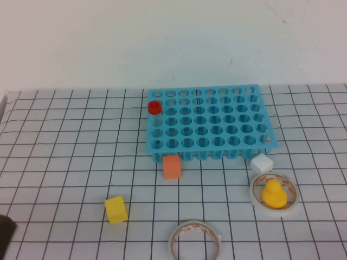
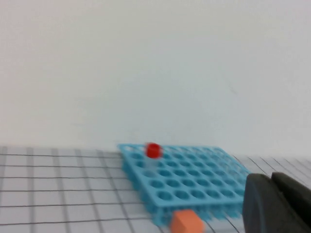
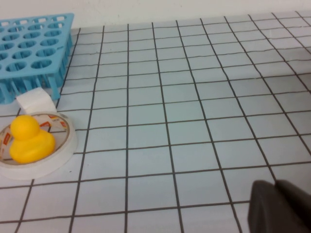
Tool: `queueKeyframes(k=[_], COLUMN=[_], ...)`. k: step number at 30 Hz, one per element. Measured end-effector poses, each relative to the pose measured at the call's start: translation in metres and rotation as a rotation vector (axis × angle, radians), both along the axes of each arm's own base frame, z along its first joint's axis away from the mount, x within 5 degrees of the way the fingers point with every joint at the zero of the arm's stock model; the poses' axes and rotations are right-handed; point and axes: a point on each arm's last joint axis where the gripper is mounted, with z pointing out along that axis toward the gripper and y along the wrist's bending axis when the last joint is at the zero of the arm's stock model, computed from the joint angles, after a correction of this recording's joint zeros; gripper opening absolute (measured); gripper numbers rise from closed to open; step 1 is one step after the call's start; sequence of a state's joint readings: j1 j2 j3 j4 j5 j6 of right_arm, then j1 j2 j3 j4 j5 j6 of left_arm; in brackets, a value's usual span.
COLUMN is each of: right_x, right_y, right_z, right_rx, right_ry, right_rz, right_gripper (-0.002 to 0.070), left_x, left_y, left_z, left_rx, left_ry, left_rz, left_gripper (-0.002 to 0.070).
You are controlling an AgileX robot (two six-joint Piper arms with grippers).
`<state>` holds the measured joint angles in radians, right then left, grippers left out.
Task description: Place the test tubes
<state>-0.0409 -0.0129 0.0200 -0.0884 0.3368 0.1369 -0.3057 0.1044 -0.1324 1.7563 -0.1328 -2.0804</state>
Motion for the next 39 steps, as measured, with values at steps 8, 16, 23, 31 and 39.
queueKeyframes(k=[8, 16, 23, 31, 39], right_x=[0.0, 0.0, 0.0, 0.0, 0.0], right_y=[0.0, 0.0, 0.0, 0.0, 0.0], right_z=[0.0, 0.0, 0.0, 0.0, 0.0], right_rx=[0.0, 0.002, 0.002, 0.002, 0.002], right_ry=[0.001, 0.002, 0.002, 0.002, 0.002], right_rz=[0.0, -0.001, -0.001, -0.001, -0.001], right_gripper=[-0.0001, -0.0001, -0.0001, -0.0001, -0.0001], left_x=[0.004, 0.0, -0.006, -0.006, -0.007], left_y=[0.014, 0.023, 0.023, 0.024, 0.023], left_z=[0.002, -0.003, -0.007, -0.008, -0.017], left_rx=[-0.086, -0.048, 0.068, 0.118, 0.259], left_ry=[0.006, 0.025, 0.023, 0.017, 0.075], left_rz=[0.171, 0.269, 0.26, 0.27, 0.253], left_gripper=[-0.0001, -0.0001, -0.0001, -0.0001, -0.0001])
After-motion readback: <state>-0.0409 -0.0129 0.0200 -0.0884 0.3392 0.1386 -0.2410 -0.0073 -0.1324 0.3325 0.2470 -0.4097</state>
